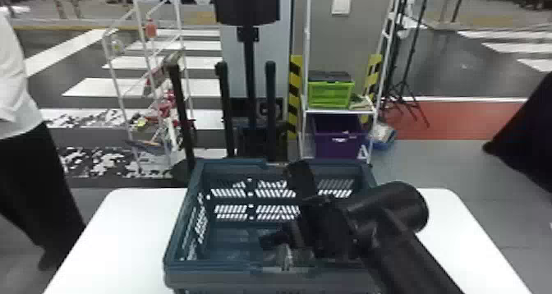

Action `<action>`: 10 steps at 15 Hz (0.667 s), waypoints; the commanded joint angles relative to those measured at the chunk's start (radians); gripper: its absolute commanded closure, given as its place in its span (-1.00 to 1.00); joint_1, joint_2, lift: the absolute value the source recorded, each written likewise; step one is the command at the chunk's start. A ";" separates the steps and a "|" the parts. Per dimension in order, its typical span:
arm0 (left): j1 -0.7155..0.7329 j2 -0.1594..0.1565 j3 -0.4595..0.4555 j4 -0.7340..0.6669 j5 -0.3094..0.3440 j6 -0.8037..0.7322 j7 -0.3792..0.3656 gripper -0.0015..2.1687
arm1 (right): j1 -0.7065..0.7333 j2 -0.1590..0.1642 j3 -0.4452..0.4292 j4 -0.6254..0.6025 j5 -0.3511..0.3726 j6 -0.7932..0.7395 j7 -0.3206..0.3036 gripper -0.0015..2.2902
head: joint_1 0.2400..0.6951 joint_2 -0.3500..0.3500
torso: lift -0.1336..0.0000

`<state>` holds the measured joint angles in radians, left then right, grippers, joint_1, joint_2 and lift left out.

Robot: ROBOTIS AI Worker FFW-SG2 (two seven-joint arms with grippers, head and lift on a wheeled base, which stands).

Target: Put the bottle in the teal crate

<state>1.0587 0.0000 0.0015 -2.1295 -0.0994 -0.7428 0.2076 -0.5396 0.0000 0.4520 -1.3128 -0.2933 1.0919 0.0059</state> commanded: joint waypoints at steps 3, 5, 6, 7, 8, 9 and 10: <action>0.009 -0.003 -0.001 -0.009 -0.003 -0.003 0.003 -0.87 | 0.082 -0.034 -0.038 -0.224 0.002 0.000 -0.006 -0.99 | 0.14 0.00 | 1.00; 0.009 -0.003 -0.001 -0.010 -0.003 -0.003 0.003 -0.87 | 0.138 -0.071 -0.061 -0.345 0.011 0.000 -0.009 -0.99 | 0.14 0.00 | 1.00; 0.009 -0.003 -0.001 -0.010 -0.003 -0.003 0.003 -0.87 | 0.173 -0.094 -0.081 -0.418 0.016 0.000 -0.009 -0.99 | 0.14 0.00 | 1.00; 0.009 -0.003 -0.001 -0.010 -0.003 -0.003 0.003 -0.87 | 0.219 -0.117 -0.102 -0.480 0.016 -0.013 -0.010 -0.99 | 0.14 0.00 | 1.00; 0.009 -0.003 -0.003 -0.009 -0.003 -0.003 0.003 -0.87 | 0.262 -0.133 -0.121 -0.531 0.014 -0.052 -0.007 -0.99 | 0.14 0.00 | 1.00; 0.007 -0.002 -0.003 -0.009 -0.003 -0.003 0.003 -0.87 | 0.316 -0.158 -0.138 -0.589 0.009 -0.111 -0.006 -0.99 | 0.14 0.00 | 1.00; 0.006 -0.002 -0.005 -0.009 -0.003 0.000 0.003 -0.87 | 0.360 -0.178 -0.145 -0.635 0.006 -0.154 -0.006 -0.99 | 0.14 0.00 | 1.00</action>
<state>1.0660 0.0000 -0.0016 -2.1388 -0.1028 -0.7441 0.2102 -0.2472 -0.1476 0.3241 -1.8741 -0.2820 1.0035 0.0002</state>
